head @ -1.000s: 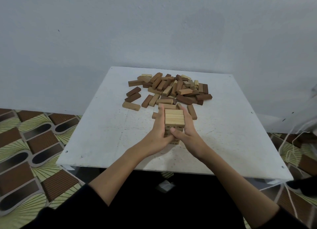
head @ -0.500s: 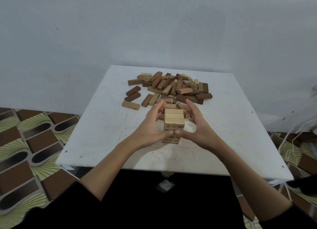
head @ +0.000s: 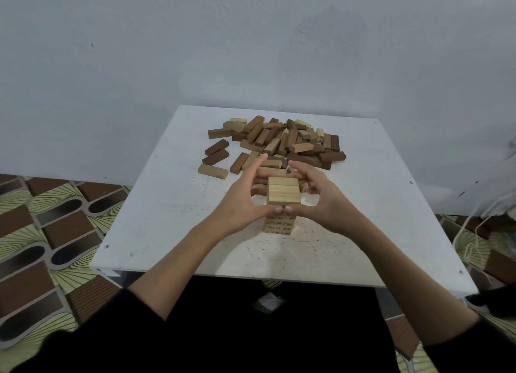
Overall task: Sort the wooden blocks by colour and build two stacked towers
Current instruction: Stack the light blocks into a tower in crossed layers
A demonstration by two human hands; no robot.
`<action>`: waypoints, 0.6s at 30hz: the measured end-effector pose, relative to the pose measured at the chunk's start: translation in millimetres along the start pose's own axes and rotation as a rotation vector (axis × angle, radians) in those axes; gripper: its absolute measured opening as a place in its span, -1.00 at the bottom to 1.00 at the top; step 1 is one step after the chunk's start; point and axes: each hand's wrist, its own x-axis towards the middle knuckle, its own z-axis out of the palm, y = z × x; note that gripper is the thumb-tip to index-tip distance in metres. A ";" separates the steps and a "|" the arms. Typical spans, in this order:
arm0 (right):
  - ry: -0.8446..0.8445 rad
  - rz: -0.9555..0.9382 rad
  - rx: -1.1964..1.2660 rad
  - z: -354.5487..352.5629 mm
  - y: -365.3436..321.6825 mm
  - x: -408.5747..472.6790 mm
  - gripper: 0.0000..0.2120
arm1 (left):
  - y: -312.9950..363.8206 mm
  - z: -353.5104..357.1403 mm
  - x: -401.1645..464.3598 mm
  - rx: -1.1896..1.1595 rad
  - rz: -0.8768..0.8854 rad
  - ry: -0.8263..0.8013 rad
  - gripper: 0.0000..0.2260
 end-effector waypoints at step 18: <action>0.041 0.091 0.081 -31.5 -12.5 16.7 -0.43 | 1.5 -26.3 -0.6 -0.063 0.033 0.061 -0.28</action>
